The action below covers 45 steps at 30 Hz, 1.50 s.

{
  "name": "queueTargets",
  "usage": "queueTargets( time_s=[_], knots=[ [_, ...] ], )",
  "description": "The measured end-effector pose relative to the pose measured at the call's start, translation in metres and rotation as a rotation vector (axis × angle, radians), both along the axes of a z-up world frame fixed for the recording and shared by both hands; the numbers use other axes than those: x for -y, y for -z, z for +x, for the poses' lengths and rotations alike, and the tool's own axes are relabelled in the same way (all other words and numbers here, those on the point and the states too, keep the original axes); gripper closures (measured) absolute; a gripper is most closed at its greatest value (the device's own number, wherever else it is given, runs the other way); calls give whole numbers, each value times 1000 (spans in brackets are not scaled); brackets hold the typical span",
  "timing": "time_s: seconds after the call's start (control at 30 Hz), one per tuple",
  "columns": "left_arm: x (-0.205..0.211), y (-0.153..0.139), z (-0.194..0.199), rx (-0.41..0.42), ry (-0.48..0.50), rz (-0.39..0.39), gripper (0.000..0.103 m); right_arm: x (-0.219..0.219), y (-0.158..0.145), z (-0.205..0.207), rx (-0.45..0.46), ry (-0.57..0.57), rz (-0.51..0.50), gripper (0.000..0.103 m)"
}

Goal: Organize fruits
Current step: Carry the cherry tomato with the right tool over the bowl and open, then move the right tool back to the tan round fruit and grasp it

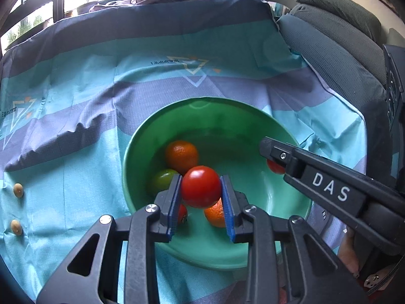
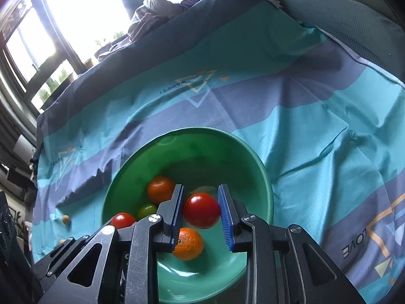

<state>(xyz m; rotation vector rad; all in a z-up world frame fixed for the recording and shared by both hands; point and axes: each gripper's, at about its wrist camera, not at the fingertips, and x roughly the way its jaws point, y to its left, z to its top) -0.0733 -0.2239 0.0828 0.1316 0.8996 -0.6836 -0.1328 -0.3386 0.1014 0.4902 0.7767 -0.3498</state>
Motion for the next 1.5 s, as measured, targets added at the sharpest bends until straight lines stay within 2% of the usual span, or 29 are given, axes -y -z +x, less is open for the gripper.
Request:
queueTargets(
  time_s=[0.3,0.57,0.63,0.7,0.73,0.77,0.83,0.9,1.07,1.3,1.5],
  knots=[
    [8,11,3,-26,3,16,73,8,15,7,-76,22,-1,74],
    [10,18,9,-69,-3,18,73,9,16,9,-87,18,-4,74],
    [8,15,8,-69,-5,10,68,9,16,8,-83,19,-3,74],
    [4,10,6,-59,2,-10,55,8,15,8,-75,18,-4,74],
    [0,7,4,-54,3,-22,54,8,14,7,-67,17,-4,74],
    [-3,4,3,-50,2,-31,51,8,12,6,-56,17,-3,72],
    [-14,-2,2,-45,-8,-50,51,7,8,4,-33,14,3,61],
    [-30,-10,3,-37,-30,-68,50,4,3,3,-8,4,9,55],
    [-87,-26,8,-2,-125,-95,48,-11,-8,6,48,-63,28,55],
    [-194,-30,23,65,-315,-10,48,-55,-20,22,65,-178,26,55],
    [-284,-19,44,39,-501,-49,50,-121,-26,55,79,-377,150,55]
  ],
)
